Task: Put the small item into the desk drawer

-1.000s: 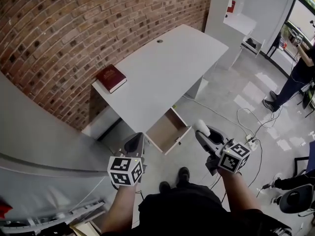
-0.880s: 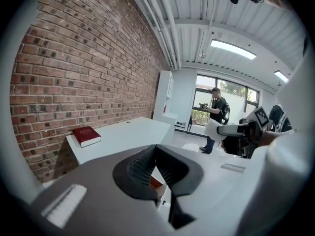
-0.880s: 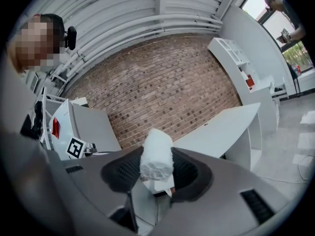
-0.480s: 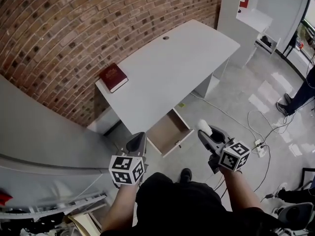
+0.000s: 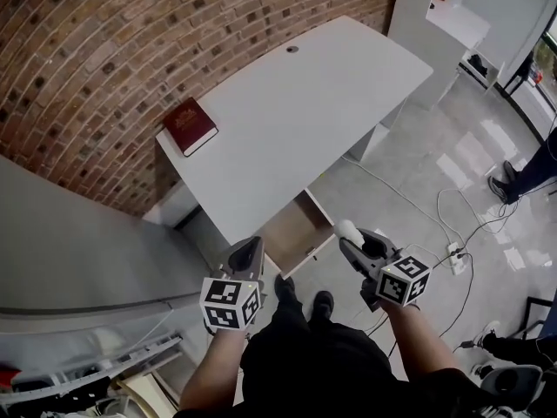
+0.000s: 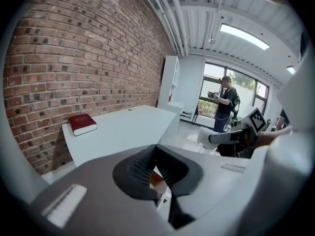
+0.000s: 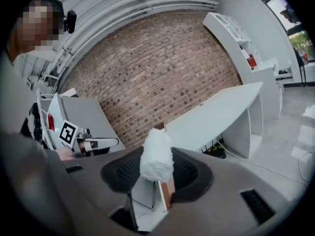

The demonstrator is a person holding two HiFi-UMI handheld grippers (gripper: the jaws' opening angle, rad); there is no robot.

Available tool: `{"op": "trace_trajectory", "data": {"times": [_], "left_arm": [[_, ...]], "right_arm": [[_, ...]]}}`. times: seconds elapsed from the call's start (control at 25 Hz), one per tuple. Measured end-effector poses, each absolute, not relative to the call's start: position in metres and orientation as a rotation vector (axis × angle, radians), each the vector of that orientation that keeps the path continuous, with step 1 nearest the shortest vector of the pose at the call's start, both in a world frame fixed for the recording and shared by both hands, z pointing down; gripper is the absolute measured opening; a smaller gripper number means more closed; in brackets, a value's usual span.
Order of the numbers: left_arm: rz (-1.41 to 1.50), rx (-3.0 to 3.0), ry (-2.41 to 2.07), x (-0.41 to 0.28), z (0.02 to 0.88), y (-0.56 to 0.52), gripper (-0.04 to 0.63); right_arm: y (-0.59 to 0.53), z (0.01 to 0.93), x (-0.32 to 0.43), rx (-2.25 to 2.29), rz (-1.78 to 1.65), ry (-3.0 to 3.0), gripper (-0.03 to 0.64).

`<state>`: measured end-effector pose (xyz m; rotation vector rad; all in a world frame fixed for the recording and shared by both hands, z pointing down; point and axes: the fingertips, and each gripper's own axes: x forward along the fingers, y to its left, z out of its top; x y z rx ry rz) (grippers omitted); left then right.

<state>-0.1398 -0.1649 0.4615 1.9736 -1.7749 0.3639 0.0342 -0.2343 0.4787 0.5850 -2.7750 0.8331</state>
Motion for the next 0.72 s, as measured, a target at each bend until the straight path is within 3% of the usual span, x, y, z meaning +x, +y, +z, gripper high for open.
{"op": "trace_trajectory", "data": {"times": [0.72], "left_arm": [[0.337,1.901,-1.589,-0.139,0.563,-0.189,0.012]], "right_arm": [[-0.238,0.571,-0.034,0.414,0.860,-2.560,0.158]]}}
